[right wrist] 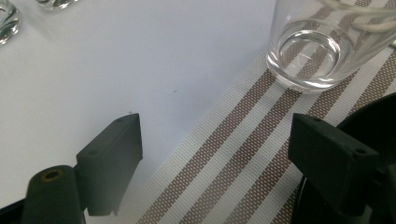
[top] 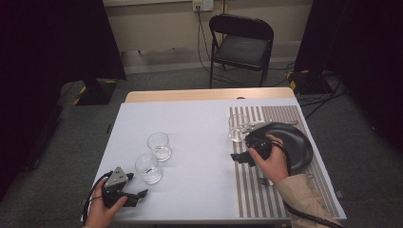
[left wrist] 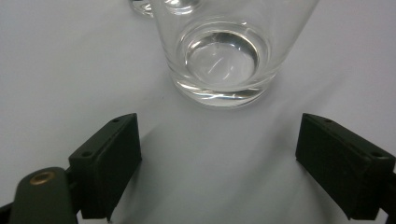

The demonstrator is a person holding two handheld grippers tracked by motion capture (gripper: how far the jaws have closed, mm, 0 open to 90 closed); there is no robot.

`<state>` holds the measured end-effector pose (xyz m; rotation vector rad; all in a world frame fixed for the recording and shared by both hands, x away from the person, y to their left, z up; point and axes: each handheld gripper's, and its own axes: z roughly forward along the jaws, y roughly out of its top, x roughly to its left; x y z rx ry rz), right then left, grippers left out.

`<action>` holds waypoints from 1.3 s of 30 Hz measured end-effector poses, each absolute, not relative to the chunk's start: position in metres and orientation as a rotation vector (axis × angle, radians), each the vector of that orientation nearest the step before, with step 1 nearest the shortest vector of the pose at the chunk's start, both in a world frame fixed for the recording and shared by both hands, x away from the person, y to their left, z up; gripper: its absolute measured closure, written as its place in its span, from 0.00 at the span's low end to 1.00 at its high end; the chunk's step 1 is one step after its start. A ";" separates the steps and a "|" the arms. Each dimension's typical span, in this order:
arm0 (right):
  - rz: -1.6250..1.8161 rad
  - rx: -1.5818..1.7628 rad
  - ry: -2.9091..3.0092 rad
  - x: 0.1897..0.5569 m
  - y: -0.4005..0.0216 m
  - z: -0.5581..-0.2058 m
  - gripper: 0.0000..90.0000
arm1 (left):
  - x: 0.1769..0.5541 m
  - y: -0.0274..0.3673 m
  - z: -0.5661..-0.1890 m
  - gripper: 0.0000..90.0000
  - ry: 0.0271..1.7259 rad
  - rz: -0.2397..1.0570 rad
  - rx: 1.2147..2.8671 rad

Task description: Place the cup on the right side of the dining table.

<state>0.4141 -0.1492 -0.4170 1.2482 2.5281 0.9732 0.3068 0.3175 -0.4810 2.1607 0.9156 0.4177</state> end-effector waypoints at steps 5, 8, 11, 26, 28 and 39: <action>0.970 1.247 2.537 0.412 -0.149 -0.420 0.19 | 0.307 0.318 -0.481 0.15 0.914 0.418 2.163; 0.971 1.243 2.539 0.411 -0.148 -0.421 0.19 | 0.307 0.317 -0.481 0.15 0.916 0.418 2.160; 0.973 1.232 2.545 0.409 -0.147 -0.422 0.19 | 0.307 0.318 -0.481 0.15 0.912 0.422 2.163; 0.964 1.226 2.566 0.402 -0.148 -0.429 0.19 | 0.307 0.318 -0.481 0.15 0.912 0.419 2.165; 0.973 1.217 2.570 0.401 -0.149 -0.429 0.19 | 0.307 0.318 -0.481 0.15 0.911 0.421 2.166; 0.977 1.212 2.585 0.395 -0.151 -0.430 0.20 | 0.307 0.317 -0.481 0.15 0.916 0.418 2.161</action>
